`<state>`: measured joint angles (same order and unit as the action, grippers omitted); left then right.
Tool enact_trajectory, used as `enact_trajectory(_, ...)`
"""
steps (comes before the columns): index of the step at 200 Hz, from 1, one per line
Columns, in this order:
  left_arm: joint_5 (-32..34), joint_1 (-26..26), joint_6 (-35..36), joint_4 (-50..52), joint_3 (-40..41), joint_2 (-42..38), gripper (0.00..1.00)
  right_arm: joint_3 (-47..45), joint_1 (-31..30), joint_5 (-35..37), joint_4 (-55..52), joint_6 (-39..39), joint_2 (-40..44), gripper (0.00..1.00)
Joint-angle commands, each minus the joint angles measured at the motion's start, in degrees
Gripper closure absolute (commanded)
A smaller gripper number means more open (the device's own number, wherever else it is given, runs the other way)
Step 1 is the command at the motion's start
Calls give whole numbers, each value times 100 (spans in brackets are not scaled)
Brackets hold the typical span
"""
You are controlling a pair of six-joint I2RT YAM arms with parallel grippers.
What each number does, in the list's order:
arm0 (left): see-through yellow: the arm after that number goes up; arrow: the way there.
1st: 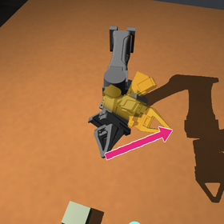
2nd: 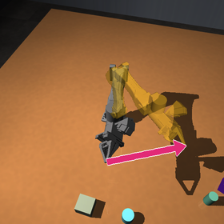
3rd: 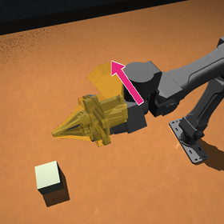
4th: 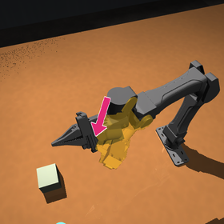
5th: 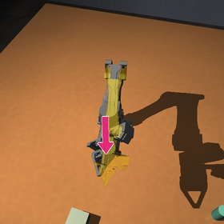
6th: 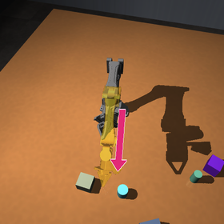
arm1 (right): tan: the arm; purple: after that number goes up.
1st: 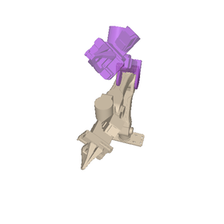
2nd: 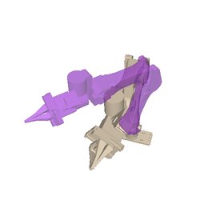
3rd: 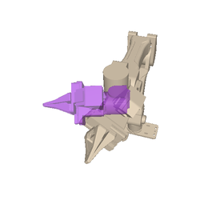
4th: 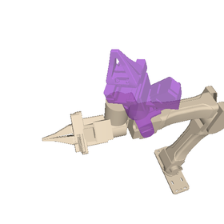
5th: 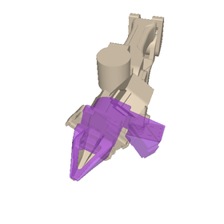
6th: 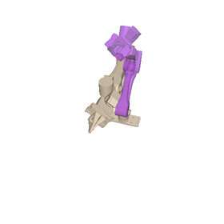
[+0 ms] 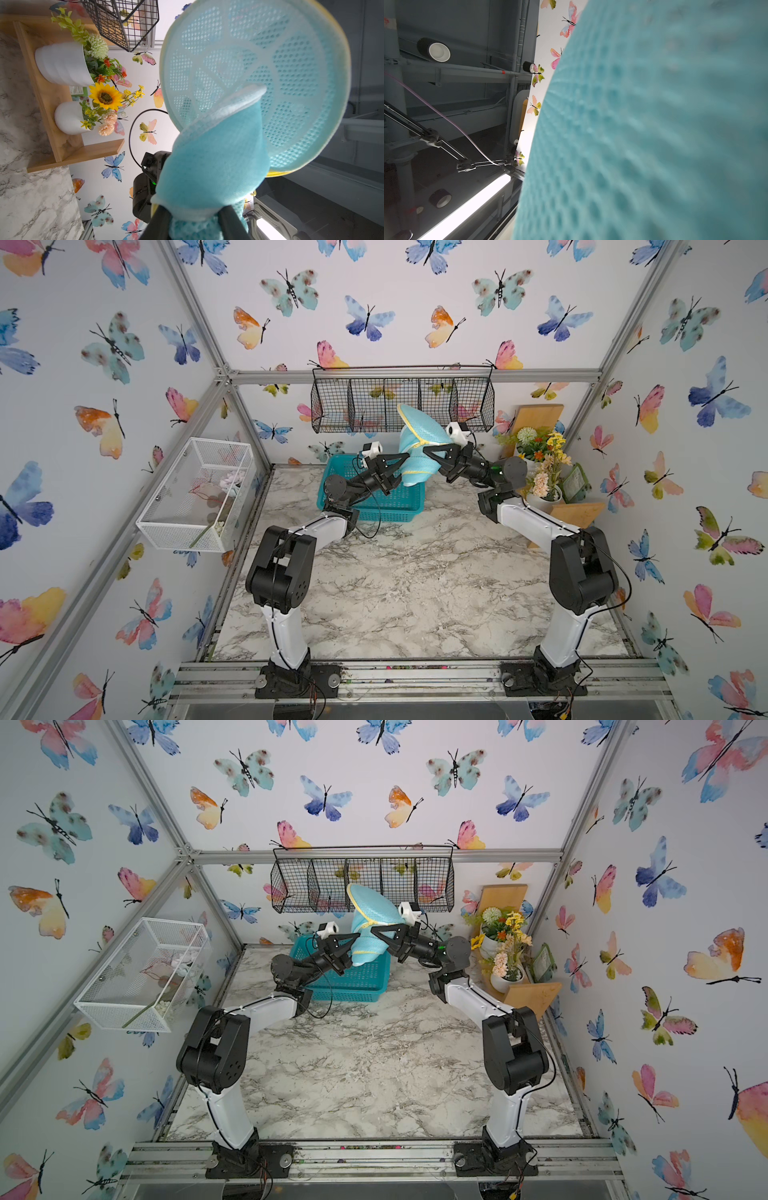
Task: Turn the laundry bag inside out
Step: Turn over the laundry bag.
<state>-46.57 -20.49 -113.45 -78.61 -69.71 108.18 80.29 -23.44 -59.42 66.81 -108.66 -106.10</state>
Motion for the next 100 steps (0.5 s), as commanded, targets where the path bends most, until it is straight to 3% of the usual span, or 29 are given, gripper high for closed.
enact_trajectory(1,-217,-78,-48,-423,-55,-387,72,296,-196,-773,-3349,2041,107,97)
enact_trajectory(21,-196,1,-75,-409,23,-491,78,1046,-196,-639,-6094,4031,32,97)
enact_trajectory(58,-220,146,-55,-271,43,-652,91,2131,-187,224,-9237,6244,-320,98)
enact_trajectory(76,-250,227,5,-134,50,-725,100,2611,-179,630,-10278,6977,-509,97)
enact_trajectory(100,-334,323,161,122,127,-864,100,2922,-178,1205,-11074,7564,-599,89)
